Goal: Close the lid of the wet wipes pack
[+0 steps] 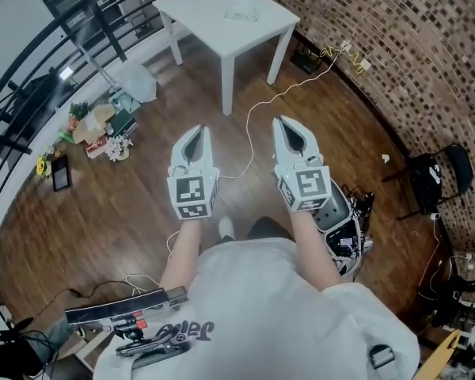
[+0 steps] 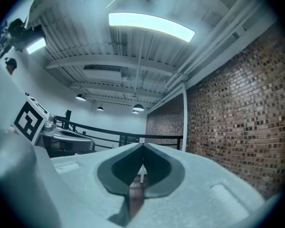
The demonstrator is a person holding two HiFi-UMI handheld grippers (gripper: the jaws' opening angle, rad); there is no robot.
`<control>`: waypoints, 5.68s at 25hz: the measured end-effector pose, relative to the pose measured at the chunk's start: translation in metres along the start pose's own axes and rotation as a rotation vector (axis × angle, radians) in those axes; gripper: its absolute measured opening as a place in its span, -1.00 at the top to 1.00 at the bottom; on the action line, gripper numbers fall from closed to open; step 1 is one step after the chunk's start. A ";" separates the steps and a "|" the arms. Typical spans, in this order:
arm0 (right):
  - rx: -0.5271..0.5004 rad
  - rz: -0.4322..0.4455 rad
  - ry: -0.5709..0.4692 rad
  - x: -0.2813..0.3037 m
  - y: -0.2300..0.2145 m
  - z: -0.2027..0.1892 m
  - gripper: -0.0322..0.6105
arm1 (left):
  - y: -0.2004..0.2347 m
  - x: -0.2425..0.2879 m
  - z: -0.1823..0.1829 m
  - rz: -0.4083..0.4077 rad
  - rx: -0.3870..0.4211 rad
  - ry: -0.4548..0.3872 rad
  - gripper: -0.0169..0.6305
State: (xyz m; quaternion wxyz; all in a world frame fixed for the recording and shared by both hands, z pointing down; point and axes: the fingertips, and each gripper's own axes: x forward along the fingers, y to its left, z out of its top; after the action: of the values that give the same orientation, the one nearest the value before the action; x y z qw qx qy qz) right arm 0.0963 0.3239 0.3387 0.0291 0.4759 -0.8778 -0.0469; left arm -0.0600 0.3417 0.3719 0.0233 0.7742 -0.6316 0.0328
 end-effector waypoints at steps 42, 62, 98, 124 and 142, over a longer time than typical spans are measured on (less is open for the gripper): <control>0.120 -0.007 0.086 0.529 -0.276 -0.085 0.93 | 0.145 0.592 0.032 -0.106 0.028 0.012 0.90; 0.149 -0.137 0.216 0.704 -0.368 -0.129 0.93 | 0.200 0.803 -0.003 -0.290 0.022 0.111 0.90; 0.221 0.231 0.660 0.840 -0.393 -0.310 0.93 | 0.204 0.913 -0.128 -0.205 -0.074 0.432 0.90; 0.287 0.271 0.759 0.791 -0.346 -0.345 0.94 | 0.184 0.901 -0.150 -0.263 -0.087 0.483 0.90; 0.216 0.291 0.838 0.787 -0.335 -0.373 0.94 | 0.195 0.892 -0.182 -0.244 -0.118 0.548 0.90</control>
State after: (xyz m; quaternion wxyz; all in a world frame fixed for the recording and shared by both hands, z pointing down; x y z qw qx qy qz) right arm -0.0181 -0.5384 0.6774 0.3381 0.3259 -0.8478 0.2463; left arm -0.0766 -0.5548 0.6242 0.2417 0.8041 -0.5049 0.2005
